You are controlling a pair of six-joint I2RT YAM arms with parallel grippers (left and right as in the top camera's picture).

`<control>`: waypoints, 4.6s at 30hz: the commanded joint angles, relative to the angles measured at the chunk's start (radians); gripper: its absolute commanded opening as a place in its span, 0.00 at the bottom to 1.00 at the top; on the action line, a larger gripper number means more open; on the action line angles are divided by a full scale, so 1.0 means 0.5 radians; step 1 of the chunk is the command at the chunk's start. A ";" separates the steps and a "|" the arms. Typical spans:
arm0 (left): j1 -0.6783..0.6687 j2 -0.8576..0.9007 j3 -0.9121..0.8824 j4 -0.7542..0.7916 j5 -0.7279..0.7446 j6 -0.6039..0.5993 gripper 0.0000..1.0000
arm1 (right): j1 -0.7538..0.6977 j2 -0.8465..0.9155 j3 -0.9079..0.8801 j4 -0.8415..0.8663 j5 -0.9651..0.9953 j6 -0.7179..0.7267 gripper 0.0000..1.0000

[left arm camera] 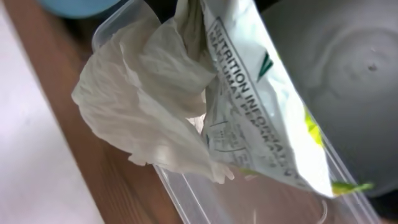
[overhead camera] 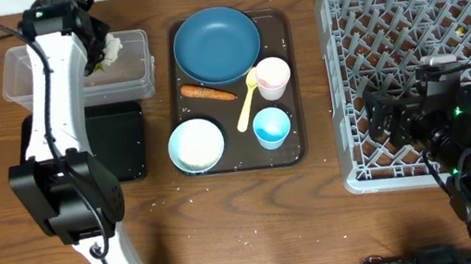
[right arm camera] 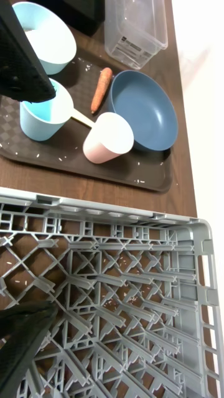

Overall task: Sort waste into correct bins and load items into the dishwasher rack
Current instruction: 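Carry the trash with left gripper and drop it into the clear bin, then grasp the light-blue cup with the left gripper and lift it, then hand the light-blue cup from left gripper to right gripper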

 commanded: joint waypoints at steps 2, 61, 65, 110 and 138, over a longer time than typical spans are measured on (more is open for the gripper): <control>0.000 0.049 -0.037 0.060 -0.032 -0.244 0.08 | 0.013 -0.002 0.047 -0.002 -0.017 0.019 0.99; -1.206 -0.172 -0.737 -0.237 0.687 2.009 0.73 | 0.013 0.116 0.047 -0.034 -0.057 0.019 0.99; -1.212 -0.171 -0.809 -0.133 0.687 1.949 0.70 | 0.013 0.116 0.047 -0.034 -0.099 0.018 0.99; -0.800 -0.313 -0.745 -0.026 1.934 1.351 0.06 | 0.013 0.122 0.047 0.254 -0.200 0.320 0.99; -0.434 -0.358 -0.745 0.034 3.189 1.416 0.06 | 0.208 1.238 0.047 1.865 -1.814 0.340 0.90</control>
